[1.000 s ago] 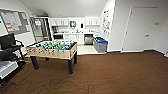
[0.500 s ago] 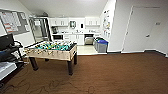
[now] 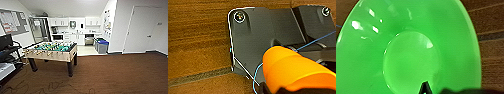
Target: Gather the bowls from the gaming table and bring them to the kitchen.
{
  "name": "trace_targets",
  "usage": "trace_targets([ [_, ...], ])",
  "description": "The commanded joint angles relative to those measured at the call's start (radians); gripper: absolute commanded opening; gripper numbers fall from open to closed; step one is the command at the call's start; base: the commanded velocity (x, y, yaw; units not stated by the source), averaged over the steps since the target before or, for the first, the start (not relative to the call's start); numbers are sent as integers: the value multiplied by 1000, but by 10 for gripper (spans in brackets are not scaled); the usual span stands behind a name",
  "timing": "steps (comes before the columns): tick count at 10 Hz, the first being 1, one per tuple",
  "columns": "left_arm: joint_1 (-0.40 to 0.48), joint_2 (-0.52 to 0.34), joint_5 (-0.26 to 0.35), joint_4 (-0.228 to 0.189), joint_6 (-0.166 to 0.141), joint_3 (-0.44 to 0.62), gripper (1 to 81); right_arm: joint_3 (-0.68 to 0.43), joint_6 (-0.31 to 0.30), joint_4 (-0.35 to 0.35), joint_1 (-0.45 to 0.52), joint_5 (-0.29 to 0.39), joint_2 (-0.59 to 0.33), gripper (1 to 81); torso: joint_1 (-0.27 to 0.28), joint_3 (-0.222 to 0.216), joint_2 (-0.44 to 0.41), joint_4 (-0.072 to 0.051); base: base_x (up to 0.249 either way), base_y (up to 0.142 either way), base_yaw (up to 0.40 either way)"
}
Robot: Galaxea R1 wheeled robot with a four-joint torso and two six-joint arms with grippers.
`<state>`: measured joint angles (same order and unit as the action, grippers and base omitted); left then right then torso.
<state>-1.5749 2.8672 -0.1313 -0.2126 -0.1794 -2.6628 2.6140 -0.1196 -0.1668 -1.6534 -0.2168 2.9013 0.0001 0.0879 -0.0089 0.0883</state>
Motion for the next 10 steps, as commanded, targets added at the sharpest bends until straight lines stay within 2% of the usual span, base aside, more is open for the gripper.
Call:
trace_targets([
  [1,29,-14,48,1,6,-5,10,-3,3,-17,25,42,-9,10,0,0,0,0,121,0,0],
  [10,28,-14,48,-5,6,-5,10,0,3,-20,26,42,-11,10,0,0,0,0,121,0,0],
])
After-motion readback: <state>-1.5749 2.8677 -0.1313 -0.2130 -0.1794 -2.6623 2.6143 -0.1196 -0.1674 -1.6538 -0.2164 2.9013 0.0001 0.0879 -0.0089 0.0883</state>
